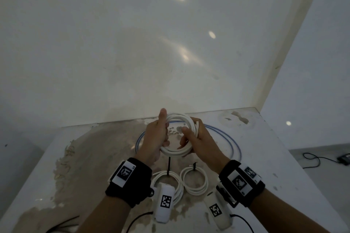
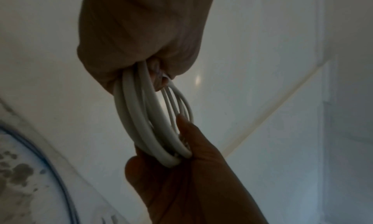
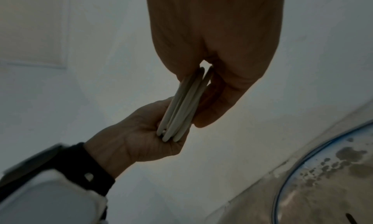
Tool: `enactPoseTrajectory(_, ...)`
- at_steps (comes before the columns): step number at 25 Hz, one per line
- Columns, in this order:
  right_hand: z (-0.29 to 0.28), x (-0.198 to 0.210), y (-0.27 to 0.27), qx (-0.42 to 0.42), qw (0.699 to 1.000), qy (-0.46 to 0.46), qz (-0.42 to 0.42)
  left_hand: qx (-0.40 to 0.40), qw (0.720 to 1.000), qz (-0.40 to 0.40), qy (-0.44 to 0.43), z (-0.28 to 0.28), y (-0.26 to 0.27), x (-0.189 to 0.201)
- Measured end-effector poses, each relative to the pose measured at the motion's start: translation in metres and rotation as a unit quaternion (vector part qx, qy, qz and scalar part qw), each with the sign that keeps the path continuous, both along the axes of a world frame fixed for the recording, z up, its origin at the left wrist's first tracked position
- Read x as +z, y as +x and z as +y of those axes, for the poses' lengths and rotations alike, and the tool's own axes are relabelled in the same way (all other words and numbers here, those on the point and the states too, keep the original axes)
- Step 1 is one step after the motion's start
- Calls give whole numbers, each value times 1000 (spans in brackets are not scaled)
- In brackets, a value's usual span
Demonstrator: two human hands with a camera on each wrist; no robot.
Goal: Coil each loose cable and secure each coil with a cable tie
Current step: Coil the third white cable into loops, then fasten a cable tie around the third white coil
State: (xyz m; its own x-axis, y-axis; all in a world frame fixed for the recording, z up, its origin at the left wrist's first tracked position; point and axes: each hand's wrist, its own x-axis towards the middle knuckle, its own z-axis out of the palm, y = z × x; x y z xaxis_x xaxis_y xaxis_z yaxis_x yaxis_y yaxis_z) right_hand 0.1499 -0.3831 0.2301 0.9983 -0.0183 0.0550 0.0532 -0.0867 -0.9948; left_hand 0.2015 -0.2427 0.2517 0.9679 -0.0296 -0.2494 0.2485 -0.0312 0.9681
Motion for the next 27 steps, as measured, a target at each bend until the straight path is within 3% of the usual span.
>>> enactPoseTrajectory(7, 29, -25, 3, 65, 992, -10, 110, 91, 995, 28, 3, 57, -5, -26)
enactPoseTrajectory(12, 91, -49, 7, 145, 982, -81, 89, 102, 992, 76, -28, 108, -34, -49)
enactPoseTrajectory(15, 137, -61, 8, 185, 973, -81, 110, 169, 981, 95, -32, 157, -49, -63)
enactPoseTrajectory(18, 188, -76, 7, 265, 946, -64, 174, 267, 957, 114, -9, 224, -68, -82)
enactPoseTrajectory(22, 251, -96, 9, 341, 897, -65, 275, 393, 911, 116, -54, 302, -99, -102)
enactPoseTrajectory(25, 294, -129, 14, 359, 882, -108, 284, 478, 871, 90, -76, 359, -117, -102)
enactPoseTrajectory(27, 323, -156, 14, 377, 872, -187, 250, 512, 851, 83, -80, 392, -127, -102)
